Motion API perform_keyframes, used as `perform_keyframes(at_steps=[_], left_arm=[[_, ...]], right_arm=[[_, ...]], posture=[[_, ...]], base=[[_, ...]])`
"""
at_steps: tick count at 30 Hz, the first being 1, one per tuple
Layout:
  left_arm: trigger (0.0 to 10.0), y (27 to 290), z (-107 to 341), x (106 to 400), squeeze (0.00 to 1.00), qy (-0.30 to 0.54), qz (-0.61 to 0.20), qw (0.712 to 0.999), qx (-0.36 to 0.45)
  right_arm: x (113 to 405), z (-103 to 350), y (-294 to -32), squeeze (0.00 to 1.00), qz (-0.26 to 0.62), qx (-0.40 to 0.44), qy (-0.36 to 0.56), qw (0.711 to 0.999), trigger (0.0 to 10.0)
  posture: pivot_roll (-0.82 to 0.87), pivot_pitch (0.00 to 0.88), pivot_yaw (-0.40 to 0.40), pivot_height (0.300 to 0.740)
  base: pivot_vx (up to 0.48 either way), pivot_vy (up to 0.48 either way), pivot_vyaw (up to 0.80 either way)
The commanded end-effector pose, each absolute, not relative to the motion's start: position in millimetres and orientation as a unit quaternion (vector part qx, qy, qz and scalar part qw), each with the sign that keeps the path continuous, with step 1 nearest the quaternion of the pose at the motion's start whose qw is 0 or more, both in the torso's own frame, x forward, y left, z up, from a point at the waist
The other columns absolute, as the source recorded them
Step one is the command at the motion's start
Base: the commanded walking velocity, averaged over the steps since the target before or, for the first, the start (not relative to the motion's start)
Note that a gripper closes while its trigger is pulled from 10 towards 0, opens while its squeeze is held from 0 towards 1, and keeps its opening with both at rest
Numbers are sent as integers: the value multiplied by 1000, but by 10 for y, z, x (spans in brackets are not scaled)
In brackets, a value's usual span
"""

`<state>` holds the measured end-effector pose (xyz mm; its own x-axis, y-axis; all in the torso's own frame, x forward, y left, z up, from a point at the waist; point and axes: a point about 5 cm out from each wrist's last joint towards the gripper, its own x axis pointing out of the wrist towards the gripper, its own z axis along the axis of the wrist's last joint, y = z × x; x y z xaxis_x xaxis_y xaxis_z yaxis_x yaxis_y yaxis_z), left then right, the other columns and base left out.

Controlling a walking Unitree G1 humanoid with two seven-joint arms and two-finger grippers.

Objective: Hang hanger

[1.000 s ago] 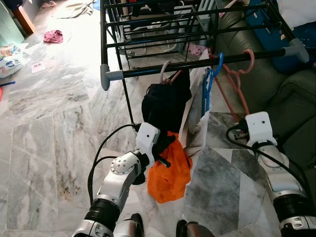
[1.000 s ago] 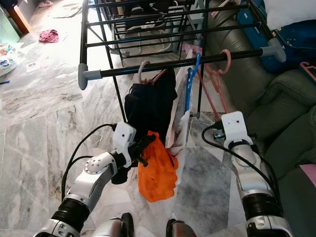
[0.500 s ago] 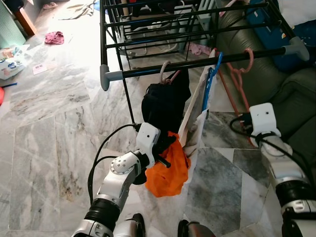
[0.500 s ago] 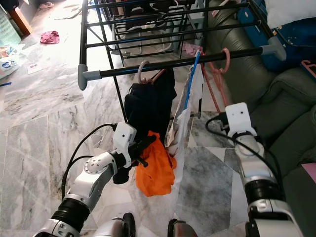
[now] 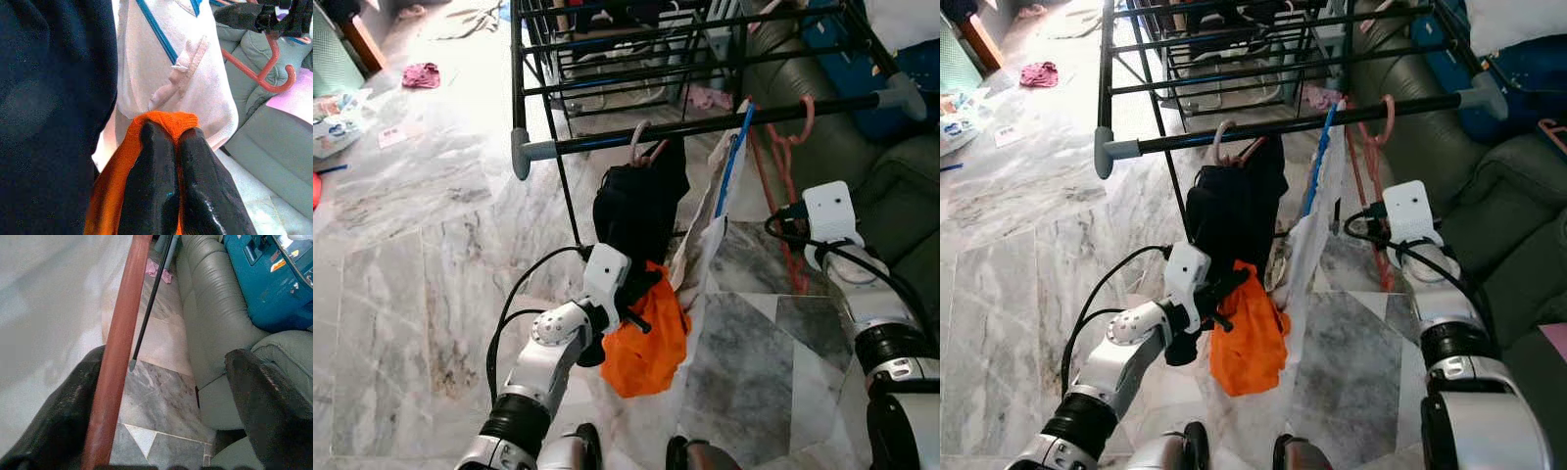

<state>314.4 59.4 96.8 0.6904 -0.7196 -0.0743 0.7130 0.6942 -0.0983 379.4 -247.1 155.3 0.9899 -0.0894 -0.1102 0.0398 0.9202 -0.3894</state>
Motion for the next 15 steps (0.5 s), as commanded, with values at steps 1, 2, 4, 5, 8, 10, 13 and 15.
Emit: perform_keyframes(at_steps=[1, 2, 4, 5, 8, 10, 13, 15], left_arm=[[10000, 596, 965, 3123, 0, 54, -393, 917, -26], [10000, 596, 964, 3122, 0, 55, -393, 917, -26], [10000, 595, 962, 3121, 0, 55, -394, 917, -26], [10000, 591, 962, 3121, 0, 55, -395, 917, -25], [10000, 579, 970, 3124, 0, 55, -397, 916, -24], [10000, 575, 973, 3126, 0, 55, -398, 915, -24], [10000, 566, 975, 3123, 0, 55, -400, 915, -24], [10000, 566, 976, 3122, 0, 55, -400, 914, -24]], right_arm=[[3804, 1541, -2468, 1000, -30, -193, 69, 978, 10000], [3810, 1546, -2464, 1000, -30, -189, 69, 979, 10000], [3820, 1553, -2455, 1000, -29, -186, 70, 980, 10000], [3838, 1565, -2438, 1000, -29, -180, 71, 981, 10000], [3870, 1589, -2401, 1000, -27, -168, 72, 983, 10000], [3886, 1601, -2381, 1000, -27, -162, 72, 984, 10000], [3914, 1608, -2315, 1000, -21, -140, 73, 987, 10000], [3922, 1603, -2286, 1000, -19, -127, 74, 989, 10000]], posture=[[10, 222, 75, 740], [10, 222, 75, 740], [10, 222, 77, 740], [10, 222, 77, 740], [9, 222, 79, 740], [11, 221, 79, 740], [15, 220, 80, 740], [18, 219, 79, 740]], base=[[0, 0, 0], [0, 0, 0], [0, 0, 0], [0, 0, 0], [0, 0, 0], [0, 0, 0], [0, 0, 0], [0, 0, 0]])
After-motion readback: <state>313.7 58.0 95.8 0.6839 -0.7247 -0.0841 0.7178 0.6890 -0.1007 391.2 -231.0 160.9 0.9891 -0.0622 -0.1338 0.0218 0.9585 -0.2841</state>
